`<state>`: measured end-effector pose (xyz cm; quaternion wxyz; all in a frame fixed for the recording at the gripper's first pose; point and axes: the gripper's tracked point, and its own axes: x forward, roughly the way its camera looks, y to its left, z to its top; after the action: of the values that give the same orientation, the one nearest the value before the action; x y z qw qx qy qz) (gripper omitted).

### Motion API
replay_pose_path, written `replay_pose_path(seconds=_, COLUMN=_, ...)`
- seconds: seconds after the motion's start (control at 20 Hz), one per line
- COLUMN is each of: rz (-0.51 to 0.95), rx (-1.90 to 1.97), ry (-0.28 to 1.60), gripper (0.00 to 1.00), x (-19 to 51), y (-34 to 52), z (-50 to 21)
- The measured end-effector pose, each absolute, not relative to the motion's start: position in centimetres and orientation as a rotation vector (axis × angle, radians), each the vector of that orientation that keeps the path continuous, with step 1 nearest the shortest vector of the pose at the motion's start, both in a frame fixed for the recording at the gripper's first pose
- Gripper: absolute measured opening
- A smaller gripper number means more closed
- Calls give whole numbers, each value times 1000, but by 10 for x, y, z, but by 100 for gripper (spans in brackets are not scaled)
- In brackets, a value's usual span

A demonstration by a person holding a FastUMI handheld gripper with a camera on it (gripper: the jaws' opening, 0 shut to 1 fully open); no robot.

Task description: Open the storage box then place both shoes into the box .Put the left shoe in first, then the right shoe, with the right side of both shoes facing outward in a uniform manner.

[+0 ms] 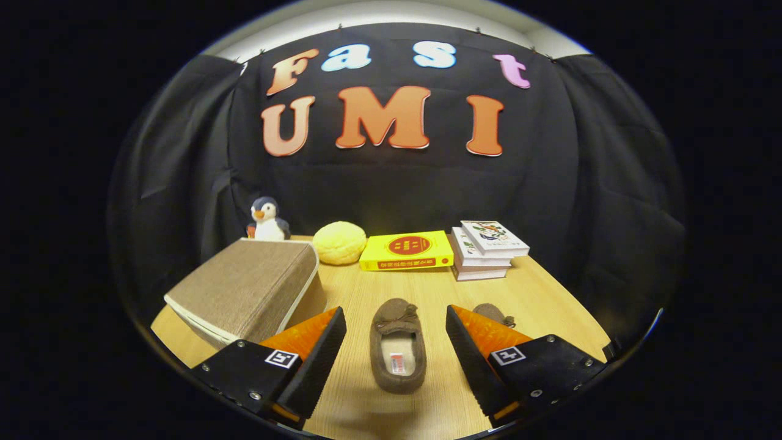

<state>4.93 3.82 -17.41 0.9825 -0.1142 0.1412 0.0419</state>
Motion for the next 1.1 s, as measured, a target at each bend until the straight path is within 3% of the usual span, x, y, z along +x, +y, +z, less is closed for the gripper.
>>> replay_pose_path(seconds=0.2, rz=232, rx=-178, ry=362, gripper=99, x=51, y=76, z=-216)
replay_pose_path(seconds=0.55, rz=547, rx=446, ry=531, gripper=99, x=65, y=136, z=-226)
replay_pose_path(seconds=0.8, rz=668, rx=822, ry=669, gripper=98, x=71, y=162, z=-236)
replay_pose_path(seconds=1.1, rz=743, rx=1016, ry=741, gripper=97, x=76, y=179, z=-235)
